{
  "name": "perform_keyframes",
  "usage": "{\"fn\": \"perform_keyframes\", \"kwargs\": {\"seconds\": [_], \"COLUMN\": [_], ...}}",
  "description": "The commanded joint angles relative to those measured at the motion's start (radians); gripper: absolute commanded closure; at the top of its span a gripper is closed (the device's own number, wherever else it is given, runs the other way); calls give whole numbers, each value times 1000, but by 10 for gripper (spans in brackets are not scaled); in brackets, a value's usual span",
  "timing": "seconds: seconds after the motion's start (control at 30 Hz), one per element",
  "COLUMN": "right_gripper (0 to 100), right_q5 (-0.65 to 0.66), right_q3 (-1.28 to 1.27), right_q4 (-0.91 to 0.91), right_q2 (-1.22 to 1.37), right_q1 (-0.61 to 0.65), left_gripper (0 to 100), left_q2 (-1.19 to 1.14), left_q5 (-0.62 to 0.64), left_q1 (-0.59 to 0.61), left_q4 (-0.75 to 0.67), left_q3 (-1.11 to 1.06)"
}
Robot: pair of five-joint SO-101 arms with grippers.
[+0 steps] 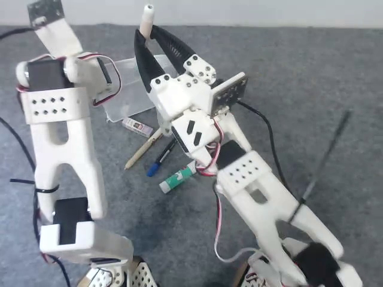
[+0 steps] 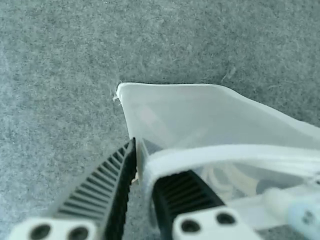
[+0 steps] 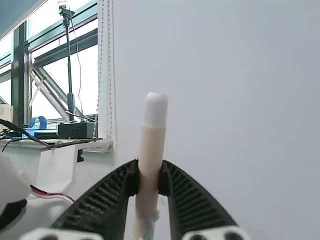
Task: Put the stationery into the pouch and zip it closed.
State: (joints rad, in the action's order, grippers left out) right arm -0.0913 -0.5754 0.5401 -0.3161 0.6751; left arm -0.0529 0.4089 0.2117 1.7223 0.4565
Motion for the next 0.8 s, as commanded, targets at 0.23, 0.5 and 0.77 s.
{"fn": "perform_keyframes", "kwargs": {"seconds": [0.23, 0.5, 0.77], "right_gripper": [992, 992, 991], "right_q5": [0, 169, 285], "right_q3": [8, -92, -170], "right_q4": [76, -1, -5], "right_q2": [68, 67, 65], "right_q1": [-27, -21, 13], "left_gripper": [990, 990, 990], "left_q2": [6, 6, 6], "left_q5": [11, 11, 11], "left_q1": [-6, 0, 0], "left_q4": [17, 17, 17], "left_q3": [5, 5, 5]}}
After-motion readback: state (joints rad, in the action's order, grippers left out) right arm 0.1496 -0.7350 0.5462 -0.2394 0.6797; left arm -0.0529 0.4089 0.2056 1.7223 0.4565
